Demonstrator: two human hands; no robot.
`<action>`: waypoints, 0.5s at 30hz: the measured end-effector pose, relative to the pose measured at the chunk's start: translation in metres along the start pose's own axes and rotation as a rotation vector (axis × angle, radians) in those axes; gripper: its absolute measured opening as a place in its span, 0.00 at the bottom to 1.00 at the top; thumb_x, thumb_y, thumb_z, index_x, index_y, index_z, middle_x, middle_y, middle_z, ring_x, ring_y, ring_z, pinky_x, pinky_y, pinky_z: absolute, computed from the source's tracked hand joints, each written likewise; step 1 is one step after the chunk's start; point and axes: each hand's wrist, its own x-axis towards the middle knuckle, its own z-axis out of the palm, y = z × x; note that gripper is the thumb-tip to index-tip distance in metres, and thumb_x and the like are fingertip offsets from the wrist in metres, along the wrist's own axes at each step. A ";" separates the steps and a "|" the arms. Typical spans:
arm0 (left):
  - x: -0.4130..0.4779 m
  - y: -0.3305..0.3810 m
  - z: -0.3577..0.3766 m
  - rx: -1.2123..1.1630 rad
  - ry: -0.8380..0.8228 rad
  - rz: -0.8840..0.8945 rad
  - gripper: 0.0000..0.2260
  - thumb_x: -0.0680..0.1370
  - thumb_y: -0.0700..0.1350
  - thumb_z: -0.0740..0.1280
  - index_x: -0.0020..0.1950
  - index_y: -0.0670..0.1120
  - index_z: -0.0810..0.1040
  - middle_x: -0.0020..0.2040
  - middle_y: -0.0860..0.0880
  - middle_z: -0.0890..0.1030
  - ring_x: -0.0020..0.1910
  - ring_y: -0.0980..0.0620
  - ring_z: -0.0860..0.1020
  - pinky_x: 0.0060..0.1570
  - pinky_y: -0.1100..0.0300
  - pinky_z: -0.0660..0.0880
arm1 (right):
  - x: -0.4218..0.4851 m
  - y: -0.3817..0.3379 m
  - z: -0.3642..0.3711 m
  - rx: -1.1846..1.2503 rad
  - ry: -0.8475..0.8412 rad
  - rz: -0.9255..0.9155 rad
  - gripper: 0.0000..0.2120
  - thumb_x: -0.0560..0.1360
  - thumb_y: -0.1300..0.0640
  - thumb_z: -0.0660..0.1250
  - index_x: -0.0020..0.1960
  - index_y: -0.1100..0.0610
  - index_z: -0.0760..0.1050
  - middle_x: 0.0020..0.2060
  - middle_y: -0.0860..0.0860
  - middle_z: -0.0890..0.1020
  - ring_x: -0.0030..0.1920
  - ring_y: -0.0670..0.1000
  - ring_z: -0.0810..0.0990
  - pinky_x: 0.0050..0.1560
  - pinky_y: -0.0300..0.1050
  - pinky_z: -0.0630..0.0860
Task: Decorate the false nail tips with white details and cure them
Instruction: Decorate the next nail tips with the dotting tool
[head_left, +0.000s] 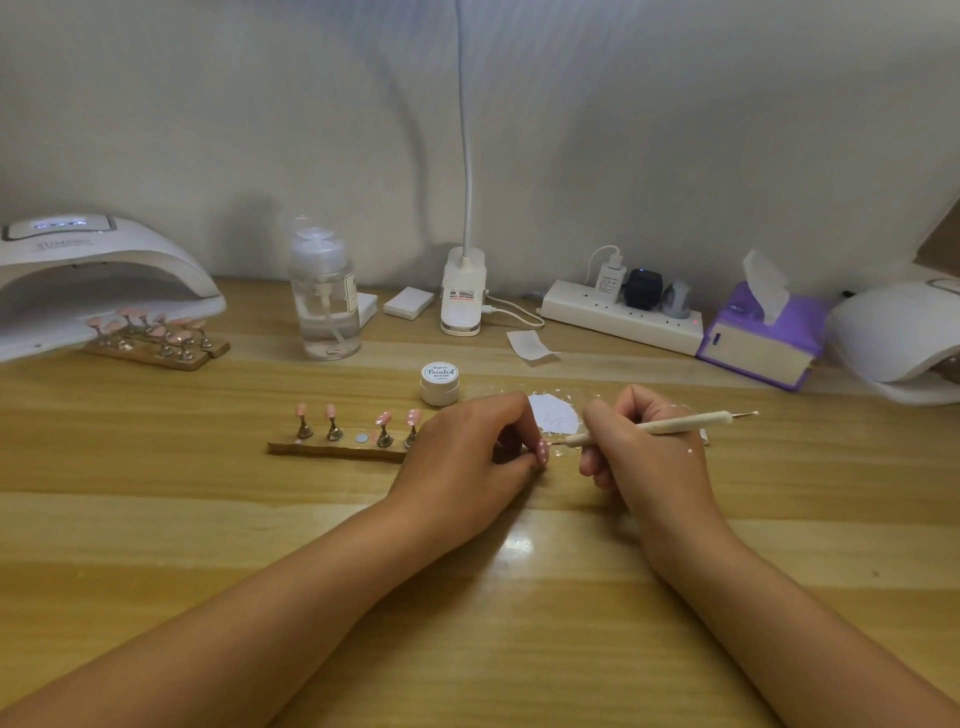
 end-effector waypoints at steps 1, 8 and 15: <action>0.000 0.000 0.000 -0.004 0.000 -0.002 0.11 0.73 0.43 0.73 0.38 0.57 0.75 0.38 0.57 0.82 0.40 0.59 0.79 0.43 0.56 0.76 | 0.000 0.000 -0.001 0.035 0.025 -0.003 0.15 0.73 0.62 0.67 0.30 0.55 0.67 0.20 0.52 0.76 0.22 0.44 0.72 0.23 0.34 0.68; 0.000 0.000 0.000 -0.018 -0.008 -0.010 0.12 0.74 0.42 0.73 0.38 0.58 0.75 0.40 0.59 0.83 0.43 0.60 0.80 0.45 0.60 0.76 | 0.003 0.000 -0.004 0.066 0.173 -0.097 0.12 0.77 0.47 0.69 0.42 0.53 0.73 0.25 0.47 0.75 0.23 0.41 0.71 0.26 0.33 0.67; 0.000 -0.001 0.001 0.013 0.002 -0.016 0.12 0.74 0.43 0.73 0.37 0.59 0.74 0.38 0.58 0.82 0.41 0.60 0.78 0.40 0.63 0.71 | 0.011 0.006 -0.005 -0.105 0.083 0.020 0.06 0.77 0.54 0.66 0.47 0.55 0.71 0.32 0.49 0.85 0.23 0.43 0.75 0.22 0.36 0.68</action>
